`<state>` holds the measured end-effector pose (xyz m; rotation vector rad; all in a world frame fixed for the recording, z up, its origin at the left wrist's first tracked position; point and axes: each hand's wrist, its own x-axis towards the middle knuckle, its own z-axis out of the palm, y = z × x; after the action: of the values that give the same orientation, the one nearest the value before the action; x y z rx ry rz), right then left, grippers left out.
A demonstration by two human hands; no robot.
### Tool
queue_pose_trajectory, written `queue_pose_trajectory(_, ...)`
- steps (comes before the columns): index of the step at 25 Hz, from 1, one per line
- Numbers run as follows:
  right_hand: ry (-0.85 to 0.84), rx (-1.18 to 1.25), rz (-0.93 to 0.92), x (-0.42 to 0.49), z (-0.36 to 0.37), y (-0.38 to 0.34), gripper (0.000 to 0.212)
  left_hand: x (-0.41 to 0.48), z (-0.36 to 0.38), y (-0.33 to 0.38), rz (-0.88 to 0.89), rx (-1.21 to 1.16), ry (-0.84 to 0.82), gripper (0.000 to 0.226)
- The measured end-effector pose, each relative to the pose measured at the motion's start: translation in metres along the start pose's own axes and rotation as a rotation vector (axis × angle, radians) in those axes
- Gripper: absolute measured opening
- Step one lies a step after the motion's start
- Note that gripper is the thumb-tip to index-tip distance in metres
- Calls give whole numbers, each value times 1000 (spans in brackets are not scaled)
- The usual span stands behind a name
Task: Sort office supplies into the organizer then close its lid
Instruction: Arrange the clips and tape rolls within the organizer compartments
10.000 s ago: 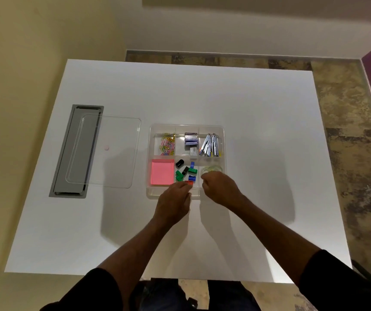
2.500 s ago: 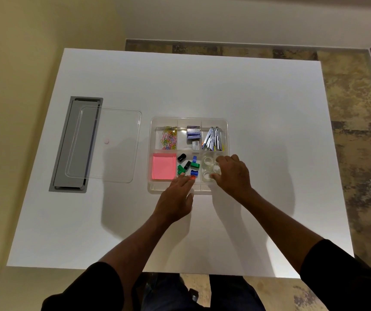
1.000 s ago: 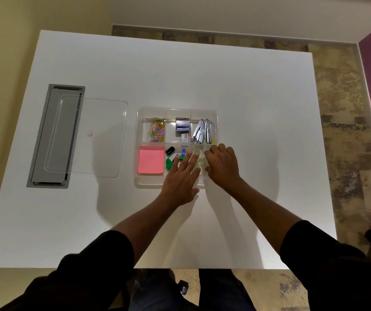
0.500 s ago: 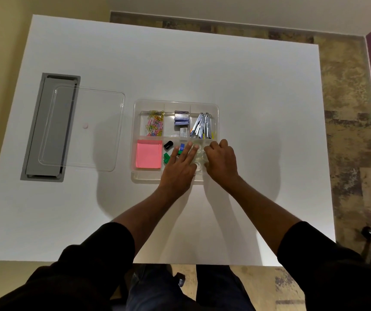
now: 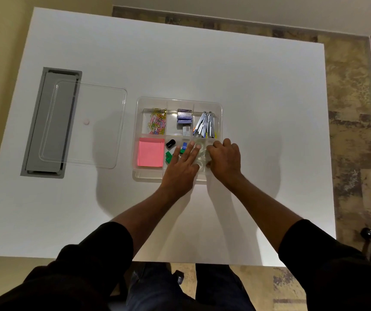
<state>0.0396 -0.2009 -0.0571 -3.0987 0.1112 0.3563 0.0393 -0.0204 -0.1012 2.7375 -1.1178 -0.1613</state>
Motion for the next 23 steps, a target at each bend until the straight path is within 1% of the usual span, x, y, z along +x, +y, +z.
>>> queue_pose_trajectory(6,52,-12,-54,-11,0,9,26,-3,-5,0,20,-14,-14,47)
queue_pose_trajectory(9,67,-5,-81,-11,0,9,18,-2,-9,1,19,-33,-17,60)
queue_pose_trajectory(12,45,12,-75,-10,-2,8,26,-3,-10,2,21,-20,-40,72)
queue_pose_trajectory(14,21,4,-78,-8,-2,8,27,-3,-9,2,19,-1,-52,75)
queue_pose_trajectory(16,15,-14,-76,-7,-3,8,22,-3,-7,2,15,14,-68,76)
queue_pose_trajectory(19,11,-3,-81,-6,-5,9,21,-1,-6,3,11,35,-91,75)
queue_pose_trajectory(21,20,3,-89,-8,-3,8,24,0,-6,3,10,34,-104,73)
queue_pose_trajectory(23,25,20,-84,-8,-4,7,31,0,-6,3,3,28,-124,73)
